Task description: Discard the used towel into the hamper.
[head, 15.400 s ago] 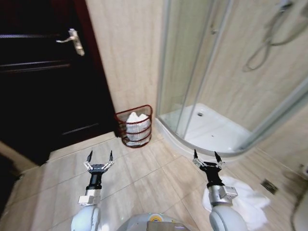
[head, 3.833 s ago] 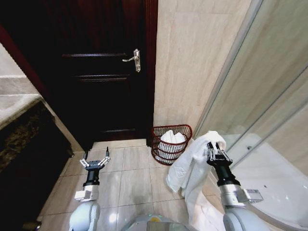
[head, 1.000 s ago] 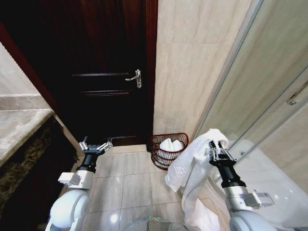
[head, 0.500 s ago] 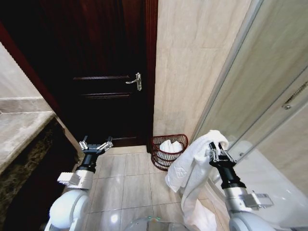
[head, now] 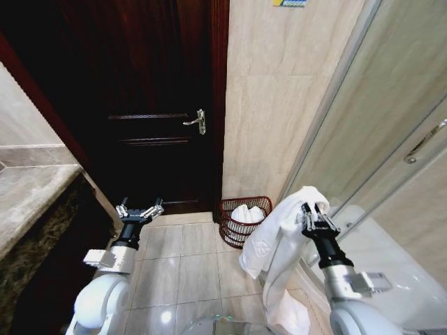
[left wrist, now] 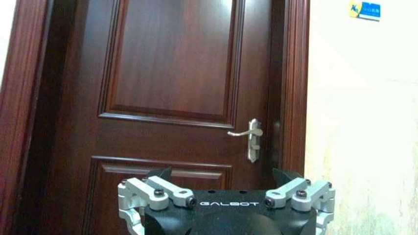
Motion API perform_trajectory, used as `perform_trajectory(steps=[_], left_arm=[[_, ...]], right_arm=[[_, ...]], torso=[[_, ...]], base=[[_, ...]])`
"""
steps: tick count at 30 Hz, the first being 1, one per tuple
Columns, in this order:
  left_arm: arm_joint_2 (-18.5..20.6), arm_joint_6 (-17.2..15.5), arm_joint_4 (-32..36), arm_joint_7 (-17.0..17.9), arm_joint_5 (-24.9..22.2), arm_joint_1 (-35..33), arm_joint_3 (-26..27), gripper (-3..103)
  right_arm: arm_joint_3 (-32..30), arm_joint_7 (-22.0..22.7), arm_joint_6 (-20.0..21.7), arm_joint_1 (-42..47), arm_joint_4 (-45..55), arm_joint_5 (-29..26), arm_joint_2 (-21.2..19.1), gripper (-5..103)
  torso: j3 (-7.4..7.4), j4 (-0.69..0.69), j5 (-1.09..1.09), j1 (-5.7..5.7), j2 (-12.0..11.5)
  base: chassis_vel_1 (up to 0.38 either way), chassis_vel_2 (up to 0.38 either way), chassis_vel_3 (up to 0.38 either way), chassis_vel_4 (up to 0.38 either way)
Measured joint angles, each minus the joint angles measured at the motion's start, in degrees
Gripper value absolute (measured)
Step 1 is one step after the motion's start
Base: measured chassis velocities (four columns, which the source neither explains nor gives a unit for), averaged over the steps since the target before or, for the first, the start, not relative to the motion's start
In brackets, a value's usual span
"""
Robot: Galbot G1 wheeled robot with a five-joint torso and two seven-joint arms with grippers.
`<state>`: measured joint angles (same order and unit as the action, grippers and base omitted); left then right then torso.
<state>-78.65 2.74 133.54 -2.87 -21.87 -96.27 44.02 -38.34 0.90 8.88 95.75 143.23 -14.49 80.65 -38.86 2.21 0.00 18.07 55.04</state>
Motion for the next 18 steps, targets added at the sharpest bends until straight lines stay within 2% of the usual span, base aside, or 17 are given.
perform_trajectory(steps=[1, 2, 4, 11, 14, 16, 18], left_arm=[[-0.4, 0.7, 0.0, -0.2, 0.0, -0.5, 0.0, 100], [-0.4, 0.7, 0.0, -0.2, 0.0, -0.5, 0.0, 100], [-1.5, 2.8, 0.0, -0.7, 0.7, -1.7, 0.2, 100], [-2.1, 6.8, -0.2, -1.7, 1.5, -4.1, 2.0, 100], [-2.1, 8.0, -1.0, -1.7, 1.5, -4.4, 2.6, 100], [-2.1, 8.2, -1.3, -1.7, 1.5, -4.3, 2.6, 100], [-2.8, 9.0, -2.2, -1.8, 1.7, -4.7, 2.9, 100]], right_arm=[[0.1, 0.8, 1.7, -2.0, 0.0, -2.0, -1.5, 13], [0.1, 0.8, 1.7, -2.0, 0.0, -2.0, -1.5, 13], [0.1, 1.7, 3.4, -5.2, 0.0, -4.7, -3.5, 13], [-1.3, 1.9, 2.8, -10.7, 0.0, -9.4, -8.5, 13], [-1.9, 3.6, 3.9, -15.5, 0.0, -16.1, -12.4, 13], [-2.2, 4.0, 4.1, -17.2, 0.0, -17.5, -13.6, 13], [-3.0, 4.7, 4.2, -22.6, 0.0, -19.8, -16.7, 13]], torso=[[0.01, 0.00, 0.01, 0.00, 0.0], [0.01, 0.00, 0.01, 0.00, 0.0], [0.05, 0.02, 0.00, -0.02, -0.1], [0.15, 0.00, 0.00, -0.11, -0.3], [0.20, 0.01, 0.01, -0.15, -0.4], [0.21, 0.00, 0.01, -0.16, -0.4], [0.23, 0.00, 0.01, -0.18, -0.4]], base=[[0.000, 0.000, 0.000, 0.000], [0.000, 0.000, 0.000, 0.000], [0.000, 0.000, 0.000, 0.000], [0.000, 0.000, 0.000, 0.000], [0.000, 0.000, 0.000, 0.000], [0.000, 0.000, 0.000, 0.000], [0.000, 0.000, 0.000, 0.000]])
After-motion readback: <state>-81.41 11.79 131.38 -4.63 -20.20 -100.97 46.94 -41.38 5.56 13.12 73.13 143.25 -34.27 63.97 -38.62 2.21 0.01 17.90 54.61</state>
